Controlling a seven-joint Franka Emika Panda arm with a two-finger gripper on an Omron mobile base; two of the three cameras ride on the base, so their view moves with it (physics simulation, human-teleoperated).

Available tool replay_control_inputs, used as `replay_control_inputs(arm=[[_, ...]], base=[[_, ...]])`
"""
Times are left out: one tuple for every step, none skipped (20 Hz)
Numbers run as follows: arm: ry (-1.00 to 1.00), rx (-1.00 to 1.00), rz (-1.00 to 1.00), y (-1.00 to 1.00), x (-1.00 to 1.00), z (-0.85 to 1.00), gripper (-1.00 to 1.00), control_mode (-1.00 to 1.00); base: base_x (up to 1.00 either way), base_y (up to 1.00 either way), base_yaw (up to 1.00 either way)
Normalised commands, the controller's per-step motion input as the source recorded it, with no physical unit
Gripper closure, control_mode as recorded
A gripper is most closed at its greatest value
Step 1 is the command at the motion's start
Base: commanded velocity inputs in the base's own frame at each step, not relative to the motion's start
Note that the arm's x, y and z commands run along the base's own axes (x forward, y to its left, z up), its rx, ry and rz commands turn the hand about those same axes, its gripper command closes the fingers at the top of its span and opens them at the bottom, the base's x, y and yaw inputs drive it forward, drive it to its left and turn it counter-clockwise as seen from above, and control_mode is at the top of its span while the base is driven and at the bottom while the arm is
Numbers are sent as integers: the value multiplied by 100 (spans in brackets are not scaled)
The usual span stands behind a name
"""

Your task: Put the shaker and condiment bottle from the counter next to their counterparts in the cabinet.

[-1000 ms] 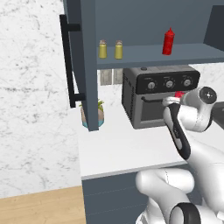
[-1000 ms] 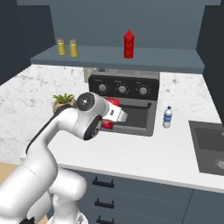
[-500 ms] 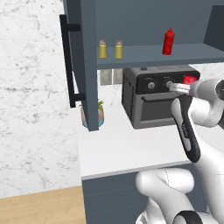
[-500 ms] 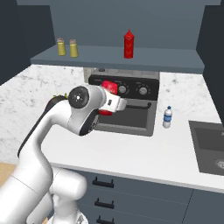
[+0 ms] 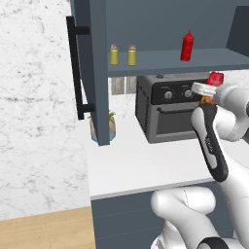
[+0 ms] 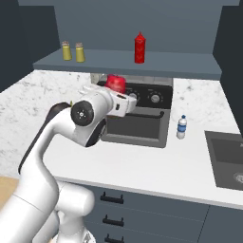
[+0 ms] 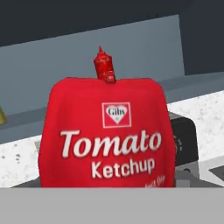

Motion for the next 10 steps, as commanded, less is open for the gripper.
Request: replay_control_inputs(arm=[[-24, -4, 0, 24, 0, 22, 100, -100], [-24, -6, 0, 26, 0, 29, 100, -100], [-25, -8, 0, 26, 0, 36, 100, -100], [-25, -9, 0, 28, 0, 40, 100, -100], [-25, -9, 0, 29, 0, 45, 100, -100], [-24, -10, 0, 31, 0, 49, 100, -100], [-23, -10, 0, 31, 0, 51, 100, -100], [-20, -9, 0, 29, 4, 56, 100, -100], [-19, -9, 0, 28, 8, 59, 100, -100], [-15, -8, 0, 24, 19, 67, 100, -100]], base=[[0, 0, 0], [0, 0, 0], [0, 0, 0], [0, 0, 0], [0, 0, 0], [0, 0, 0], [0, 0, 0], [0, 0, 0], [0, 0, 0], [0, 0, 0]])
